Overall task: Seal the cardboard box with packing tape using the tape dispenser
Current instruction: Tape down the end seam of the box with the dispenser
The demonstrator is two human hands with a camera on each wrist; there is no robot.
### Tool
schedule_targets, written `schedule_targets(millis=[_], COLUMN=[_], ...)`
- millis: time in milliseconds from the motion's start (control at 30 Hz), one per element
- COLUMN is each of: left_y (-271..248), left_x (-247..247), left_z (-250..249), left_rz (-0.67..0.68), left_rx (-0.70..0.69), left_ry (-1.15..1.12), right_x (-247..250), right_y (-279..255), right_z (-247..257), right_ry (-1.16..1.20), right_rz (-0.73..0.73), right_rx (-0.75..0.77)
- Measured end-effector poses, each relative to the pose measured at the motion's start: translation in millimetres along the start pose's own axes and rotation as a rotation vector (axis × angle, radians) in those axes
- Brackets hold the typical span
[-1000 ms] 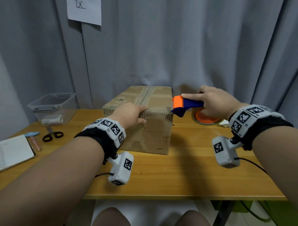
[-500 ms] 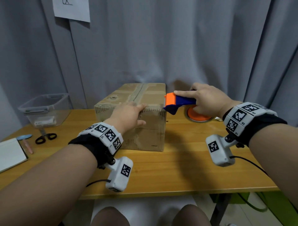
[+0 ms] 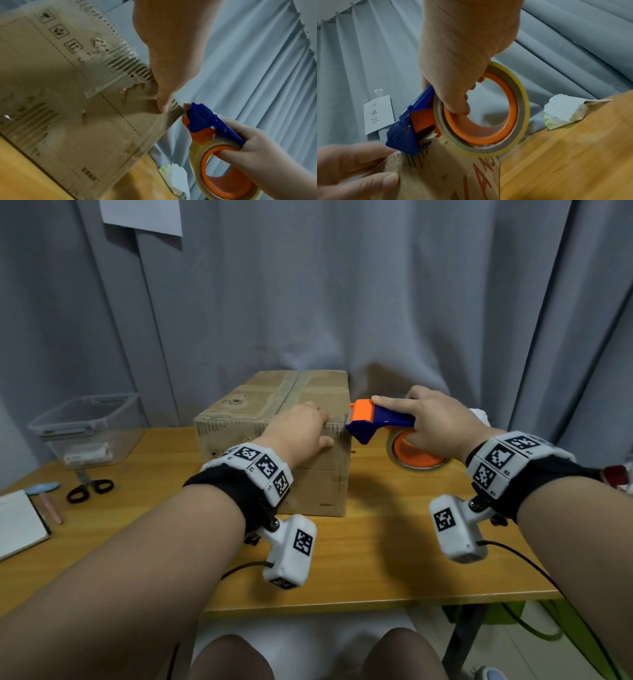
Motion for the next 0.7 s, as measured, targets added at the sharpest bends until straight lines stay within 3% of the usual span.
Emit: schedule_targets(millis=[200,500,700], left_y=[2,3,3], left_x=[-8,-7,-8], left_z=[-17,-9,-6], left_rz=[-0.038,-0.124,-0.118], left_rx=[-0.066,-0.119,-0.093], left_ry=[0.052,-0.172,-0.163], right_x=[-3,29,21], right_y=[-2,-10,-40], right_z=[1,14,-24], right_ry=[-0.023,-0.252,-0.257], right_rz=[-0.044,-0.099,-0.116], right_rx=[0.009,0.158,0.108])
Point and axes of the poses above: each hand's wrist, its own y-axis towards the middle knuckle, its own x-axis out of the back of the hand, z = x × y, the point moved 8 cm from there along y, towards the middle knuckle, and after that the axes turned 15 degrees about z, right-handed, at the moved point
